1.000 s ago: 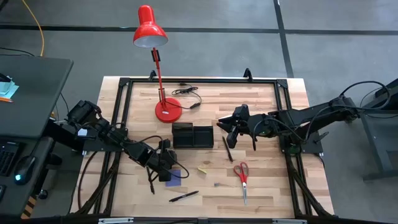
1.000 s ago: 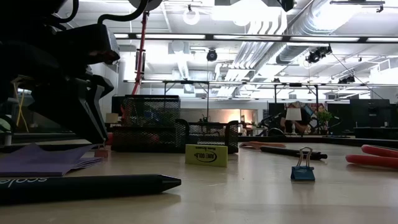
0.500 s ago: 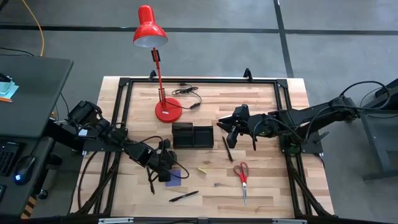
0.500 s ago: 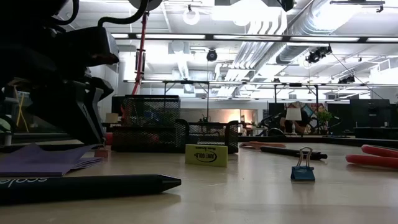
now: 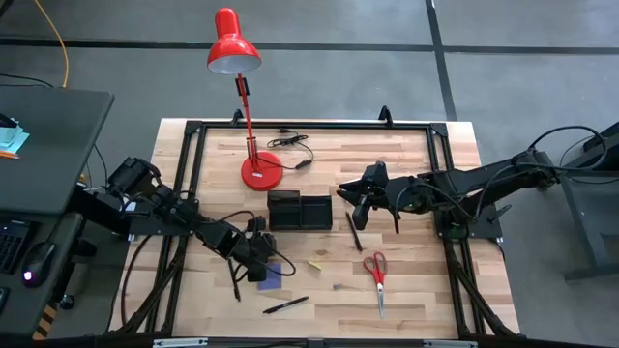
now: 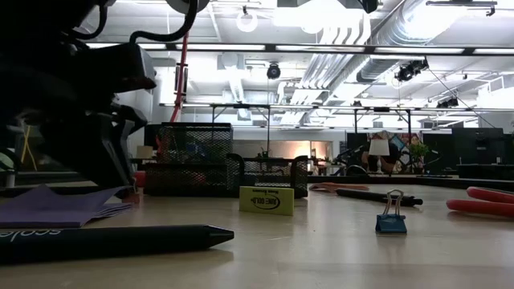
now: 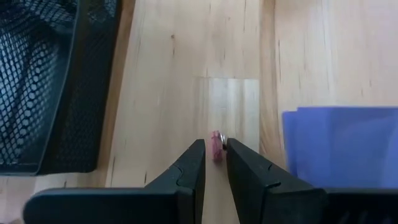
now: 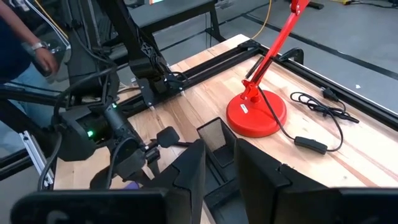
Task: Pick and place office supplies into organizer
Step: Put the pink binder clip into the desk organizer
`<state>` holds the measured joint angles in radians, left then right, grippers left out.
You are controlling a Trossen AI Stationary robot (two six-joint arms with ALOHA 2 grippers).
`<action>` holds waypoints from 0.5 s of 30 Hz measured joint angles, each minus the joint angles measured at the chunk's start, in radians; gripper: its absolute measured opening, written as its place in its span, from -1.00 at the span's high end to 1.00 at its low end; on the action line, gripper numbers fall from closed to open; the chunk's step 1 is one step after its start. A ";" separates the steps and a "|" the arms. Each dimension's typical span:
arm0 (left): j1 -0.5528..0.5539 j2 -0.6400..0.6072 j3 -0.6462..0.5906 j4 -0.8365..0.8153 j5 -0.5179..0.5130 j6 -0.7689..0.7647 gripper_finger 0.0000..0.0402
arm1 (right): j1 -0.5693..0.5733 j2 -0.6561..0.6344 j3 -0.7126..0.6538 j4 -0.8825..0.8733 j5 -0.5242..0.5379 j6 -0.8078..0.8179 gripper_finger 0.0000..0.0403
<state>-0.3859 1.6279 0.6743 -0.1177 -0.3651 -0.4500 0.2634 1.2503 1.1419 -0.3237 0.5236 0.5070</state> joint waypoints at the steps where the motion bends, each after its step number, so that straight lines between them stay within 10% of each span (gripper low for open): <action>1: 0.000 0.000 0.000 -0.001 0.004 0.000 0.75 | 0.000 0.000 0.000 0.000 0.000 0.000 0.60; 15: 0.000 0.000 0.000 -0.003 0.006 0.008 0.75 | 0.000 0.000 0.000 0.000 0.013 0.000 0.60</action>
<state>-0.3855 1.6279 0.6743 -0.1208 -0.3592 -0.4416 0.2634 1.2503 1.1419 -0.3233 0.5362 0.5072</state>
